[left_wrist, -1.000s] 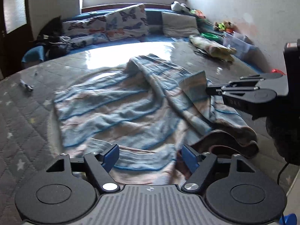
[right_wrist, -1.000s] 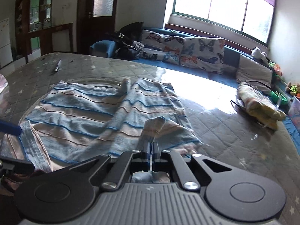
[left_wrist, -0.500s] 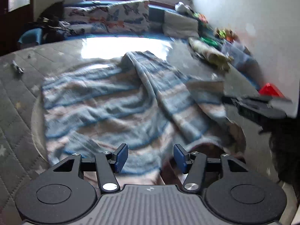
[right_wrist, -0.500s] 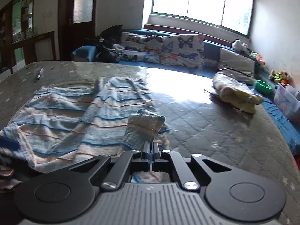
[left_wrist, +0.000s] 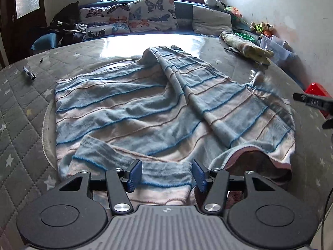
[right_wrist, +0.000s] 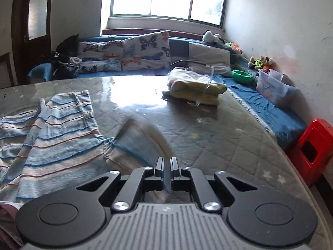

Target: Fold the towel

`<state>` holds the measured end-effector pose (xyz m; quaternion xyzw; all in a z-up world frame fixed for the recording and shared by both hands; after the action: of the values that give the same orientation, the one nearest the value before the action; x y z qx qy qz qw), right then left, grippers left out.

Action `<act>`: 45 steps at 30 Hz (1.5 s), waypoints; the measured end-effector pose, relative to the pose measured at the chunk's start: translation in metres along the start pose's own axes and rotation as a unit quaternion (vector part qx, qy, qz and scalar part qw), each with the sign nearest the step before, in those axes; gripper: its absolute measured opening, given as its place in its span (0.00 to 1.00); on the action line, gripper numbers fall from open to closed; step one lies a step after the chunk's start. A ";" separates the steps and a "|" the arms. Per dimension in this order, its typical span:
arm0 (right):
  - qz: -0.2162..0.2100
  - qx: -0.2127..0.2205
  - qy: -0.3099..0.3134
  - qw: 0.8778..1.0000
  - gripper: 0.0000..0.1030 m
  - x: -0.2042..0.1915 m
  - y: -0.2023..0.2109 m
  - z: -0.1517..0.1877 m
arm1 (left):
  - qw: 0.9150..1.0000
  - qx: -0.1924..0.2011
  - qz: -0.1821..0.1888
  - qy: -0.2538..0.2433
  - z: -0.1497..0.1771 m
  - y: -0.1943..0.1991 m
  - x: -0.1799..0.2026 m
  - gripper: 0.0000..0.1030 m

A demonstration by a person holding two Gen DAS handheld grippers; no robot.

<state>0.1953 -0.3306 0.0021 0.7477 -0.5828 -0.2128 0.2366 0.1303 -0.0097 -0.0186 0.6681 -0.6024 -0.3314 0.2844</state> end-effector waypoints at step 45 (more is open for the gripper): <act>-0.160 -0.094 0.069 0.980 0.46 -0.082 0.011 0.055 | 0.926 -0.022 -0.270 0.265 0.120 0.068 -0.186 0.09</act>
<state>0.1346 -0.2586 -0.0317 0.8186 -0.4155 -0.2491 0.3086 -0.0162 0.1695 -0.0216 0.8622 -0.2950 -0.2200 0.3482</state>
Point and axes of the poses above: each gripper's, at about its wrist camera, not at the fingertips, and y roughly against the way its jaws point, x to its right, z to its underside, the point moved 3 cm from there along -y, roughly the way its jaws point, and after that the axes turned 14 degrees about -z, right-handed, at the moved point
